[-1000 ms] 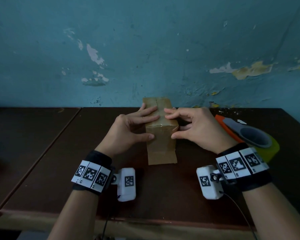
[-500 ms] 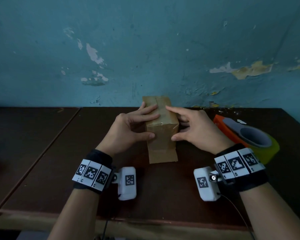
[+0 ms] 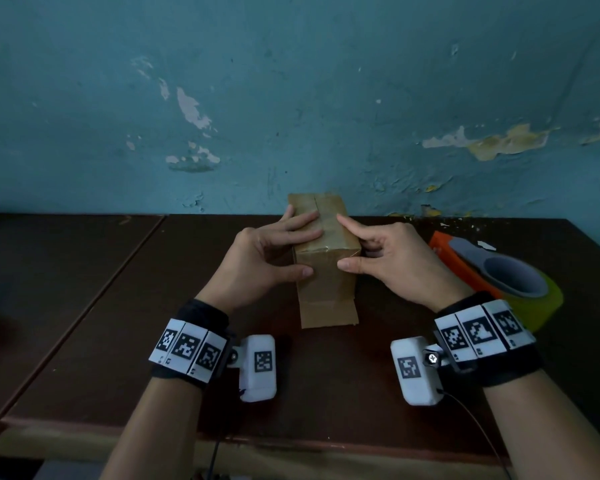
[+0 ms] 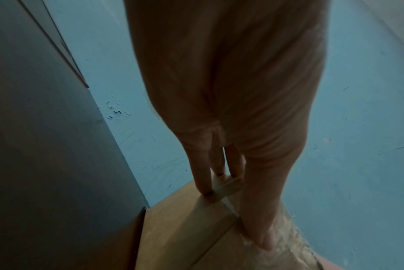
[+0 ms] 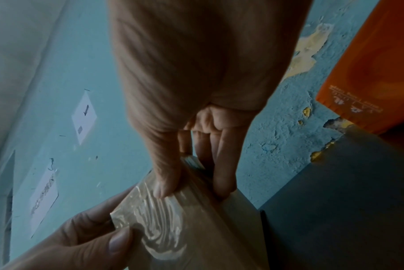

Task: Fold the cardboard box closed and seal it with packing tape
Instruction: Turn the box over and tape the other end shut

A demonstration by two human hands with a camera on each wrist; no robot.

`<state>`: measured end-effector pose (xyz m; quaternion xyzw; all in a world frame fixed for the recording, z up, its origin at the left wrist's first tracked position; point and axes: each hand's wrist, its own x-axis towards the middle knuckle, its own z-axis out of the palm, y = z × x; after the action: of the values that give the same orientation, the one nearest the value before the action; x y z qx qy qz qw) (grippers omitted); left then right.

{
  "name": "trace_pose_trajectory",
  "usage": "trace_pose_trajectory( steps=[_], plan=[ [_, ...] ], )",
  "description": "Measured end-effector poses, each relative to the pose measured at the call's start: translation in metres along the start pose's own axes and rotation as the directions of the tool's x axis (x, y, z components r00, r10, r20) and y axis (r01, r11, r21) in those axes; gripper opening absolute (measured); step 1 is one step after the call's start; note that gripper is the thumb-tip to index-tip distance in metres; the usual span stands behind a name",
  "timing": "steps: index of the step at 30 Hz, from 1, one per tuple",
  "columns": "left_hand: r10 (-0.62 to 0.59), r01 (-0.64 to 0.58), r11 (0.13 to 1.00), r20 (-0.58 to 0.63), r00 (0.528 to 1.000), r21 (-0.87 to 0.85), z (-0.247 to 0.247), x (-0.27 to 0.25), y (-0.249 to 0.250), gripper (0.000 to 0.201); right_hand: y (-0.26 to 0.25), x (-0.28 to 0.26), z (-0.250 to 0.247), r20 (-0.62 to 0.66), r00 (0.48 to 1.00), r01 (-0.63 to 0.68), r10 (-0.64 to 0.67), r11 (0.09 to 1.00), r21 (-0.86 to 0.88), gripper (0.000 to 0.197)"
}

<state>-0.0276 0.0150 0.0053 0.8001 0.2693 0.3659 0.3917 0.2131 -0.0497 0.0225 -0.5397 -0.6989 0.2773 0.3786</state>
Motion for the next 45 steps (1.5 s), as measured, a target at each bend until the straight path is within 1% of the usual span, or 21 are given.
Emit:
trace_pose_trajectory(
  steps=[6,10,14,21,26,28,32,33,35,38,42,45],
  plan=[
    [0.005,-0.005,1.000,-0.001,1.000,-0.008,0.001,-0.001,0.001,0.060,-0.001,0.000,-0.001,-0.002,1.000,-0.001,0.001,1.000,-0.009,0.074],
    [-0.003,0.004,1.000,-0.003,1.000,0.020,0.001,-0.001,0.003,0.059,-0.003,0.000,0.000,-0.005,1.000,0.023,-0.023,0.999,-0.042,0.076],
    [0.007,-0.006,0.999,-0.027,1.000,0.039,0.003,-0.001,0.002,0.058,-0.002,0.000,0.000,-0.008,1.000,0.026,-0.027,0.999,-0.046,0.073],
    [0.009,-0.011,1.000,-0.077,0.997,-0.026,0.006,0.002,-0.003,0.049,-0.004,0.000,0.000,-0.004,1.000,0.025,-0.025,0.996,-0.085,0.091],
    [0.009,-0.013,0.999,-0.091,0.996,-0.037,0.008,0.002,-0.001,0.050,-0.004,0.001,0.001,-0.050,0.998,0.022,-0.027,0.995,-0.098,0.077],
    [0.007,-0.012,0.999,-0.105,0.994,-0.049,0.009,0.001,0.000,0.051,-0.004,0.001,0.002,-0.050,0.998,0.022,-0.027,0.994,-0.103,0.079],
    [0.020,-0.025,0.999,-0.126,0.992,-0.033,0.010,0.002,-0.001,0.048,-0.005,0.001,0.002,-0.039,0.999,0.025,-0.028,0.995,-0.093,0.092],
    [0.022,-0.026,0.999,-0.130,0.991,-0.025,0.011,0.002,-0.001,0.047,-0.004,0.000,0.002,-0.040,0.999,0.024,-0.028,0.995,-0.095,0.092],
    [0.023,-0.025,1.000,-0.138,0.990,-0.015,0.012,0.002,-0.001,0.046,-0.004,0.001,0.003,-0.056,0.998,0.023,-0.029,0.994,-0.106,0.084],
    [0.019,-0.026,0.999,-0.157,0.987,-0.044,0.013,0.002,-0.001,0.044,-0.003,0.001,0.004,-0.077,0.997,0.020,-0.028,0.994,-0.106,0.075],
    [0.013,-0.026,0.997,-0.165,0.986,-0.074,0.015,0.002,-0.001,0.042,-0.003,0.002,0.004,-0.075,0.997,0.018,-0.027,0.993,-0.116,0.076],
    [0.008,-0.021,0.997,-0.169,0.986,-0.072,0.015,0.002,0.000,0.042,-0.003,0.001,0.004,-0.064,0.998,0.001,-0.009,0.991,-0.134,0.083]
  ],
)
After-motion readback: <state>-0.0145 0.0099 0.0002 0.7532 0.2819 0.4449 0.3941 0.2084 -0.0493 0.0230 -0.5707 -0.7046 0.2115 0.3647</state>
